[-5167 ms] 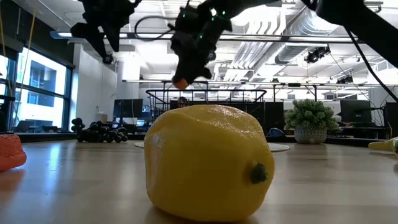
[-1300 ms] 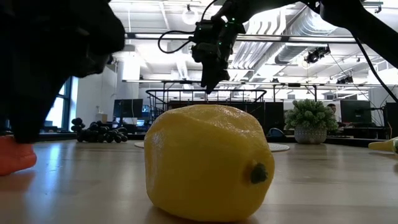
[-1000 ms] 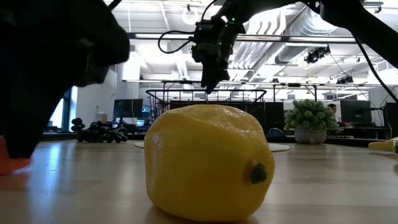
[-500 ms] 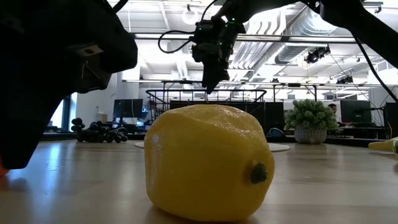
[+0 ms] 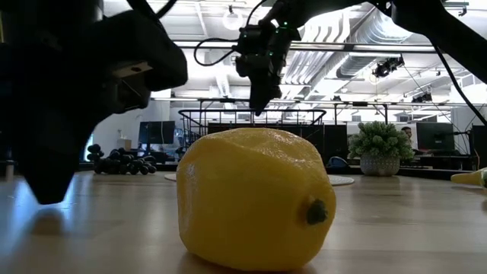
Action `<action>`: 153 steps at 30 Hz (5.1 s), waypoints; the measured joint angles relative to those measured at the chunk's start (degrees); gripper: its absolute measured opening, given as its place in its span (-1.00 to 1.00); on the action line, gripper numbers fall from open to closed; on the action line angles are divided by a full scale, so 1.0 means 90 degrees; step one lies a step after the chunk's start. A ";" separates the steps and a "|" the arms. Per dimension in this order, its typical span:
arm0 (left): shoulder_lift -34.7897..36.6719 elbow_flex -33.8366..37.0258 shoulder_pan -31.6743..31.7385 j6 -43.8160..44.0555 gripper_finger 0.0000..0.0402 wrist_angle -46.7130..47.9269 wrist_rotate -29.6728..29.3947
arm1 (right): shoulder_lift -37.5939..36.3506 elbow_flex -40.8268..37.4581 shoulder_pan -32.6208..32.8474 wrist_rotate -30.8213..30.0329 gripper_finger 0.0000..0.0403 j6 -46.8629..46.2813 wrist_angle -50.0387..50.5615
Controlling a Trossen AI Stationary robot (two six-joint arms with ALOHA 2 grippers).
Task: Build produce basket
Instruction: Put the orange carrot into the wire basket
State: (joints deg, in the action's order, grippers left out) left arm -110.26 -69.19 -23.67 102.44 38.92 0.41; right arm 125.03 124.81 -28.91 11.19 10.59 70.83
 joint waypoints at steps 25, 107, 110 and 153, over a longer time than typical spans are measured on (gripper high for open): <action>0.0310 -0.1323 -0.0205 -0.4059 -1.00 0.3156 -0.1176 | -0.0884 0.0000 0.0009 -0.0573 0.23 -0.0775 0.0227; -0.0318 -0.0950 -0.1835 -0.6289 -0.28 -0.0194 -0.0559 | -0.2191 0.0000 0.2771 -0.2420 0.23 -0.3827 0.1686; -0.0464 -0.0950 -0.1833 -0.6286 -0.28 -0.0182 -0.0522 | -0.2191 0.0000 0.2771 -0.2421 0.23 -0.3864 0.1683; -0.0765 -0.1838 -0.1237 -0.6548 -0.89 0.0603 -0.1509 | -0.3196 -0.0002 0.2764 -0.2753 0.23 -0.3910 0.2124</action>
State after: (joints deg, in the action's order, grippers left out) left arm -117.14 -85.73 -34.80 43.51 44.34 -13.17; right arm 96.27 124.79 -4.03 -13.58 -24.60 89.94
